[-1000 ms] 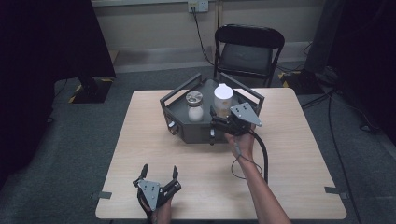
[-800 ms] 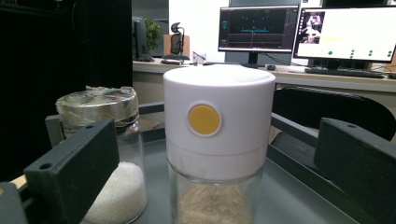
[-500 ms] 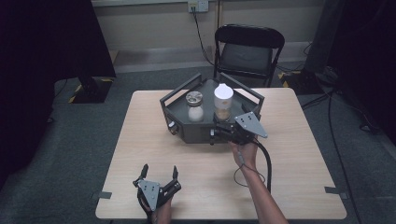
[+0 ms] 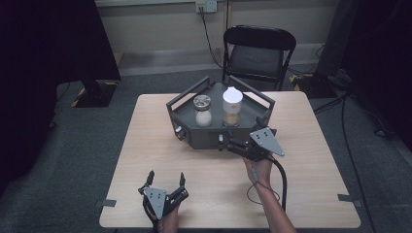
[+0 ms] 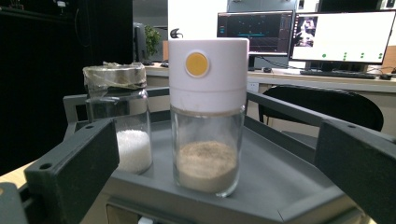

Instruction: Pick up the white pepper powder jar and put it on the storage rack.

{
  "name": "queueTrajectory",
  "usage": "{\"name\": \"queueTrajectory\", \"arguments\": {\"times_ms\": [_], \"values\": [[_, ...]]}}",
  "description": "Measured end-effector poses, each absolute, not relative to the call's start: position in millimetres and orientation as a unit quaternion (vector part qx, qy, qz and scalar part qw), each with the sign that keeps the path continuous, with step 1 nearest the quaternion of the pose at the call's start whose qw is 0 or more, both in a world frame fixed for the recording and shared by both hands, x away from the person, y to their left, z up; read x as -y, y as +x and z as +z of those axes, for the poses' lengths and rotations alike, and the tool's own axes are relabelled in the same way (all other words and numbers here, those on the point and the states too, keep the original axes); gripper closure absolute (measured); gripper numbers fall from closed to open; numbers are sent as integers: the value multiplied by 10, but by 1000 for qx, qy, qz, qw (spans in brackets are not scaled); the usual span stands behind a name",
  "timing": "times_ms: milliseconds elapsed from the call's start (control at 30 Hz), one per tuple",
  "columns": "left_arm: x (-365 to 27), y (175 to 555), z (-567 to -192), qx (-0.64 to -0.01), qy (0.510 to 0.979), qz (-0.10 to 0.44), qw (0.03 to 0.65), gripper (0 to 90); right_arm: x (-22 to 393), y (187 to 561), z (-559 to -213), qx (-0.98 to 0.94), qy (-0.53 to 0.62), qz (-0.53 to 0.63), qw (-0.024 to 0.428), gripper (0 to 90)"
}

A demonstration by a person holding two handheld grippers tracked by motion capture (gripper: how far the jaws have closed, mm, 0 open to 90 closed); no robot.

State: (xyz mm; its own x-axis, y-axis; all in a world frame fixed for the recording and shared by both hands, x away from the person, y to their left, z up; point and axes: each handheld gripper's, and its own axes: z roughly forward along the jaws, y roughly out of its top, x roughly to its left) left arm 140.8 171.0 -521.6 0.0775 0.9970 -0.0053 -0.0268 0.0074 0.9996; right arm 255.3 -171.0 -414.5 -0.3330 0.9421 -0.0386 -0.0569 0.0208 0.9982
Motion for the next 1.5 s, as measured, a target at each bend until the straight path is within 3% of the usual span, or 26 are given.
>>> {"name": "queueTrajectory", "arguments": {"times_ms": [1500], "values": [[-1710, 1408, -5217, -475, 510, 485, 527, 14, 2015, 1627, -4887, -547, 389, 580, 463, 0]]}}
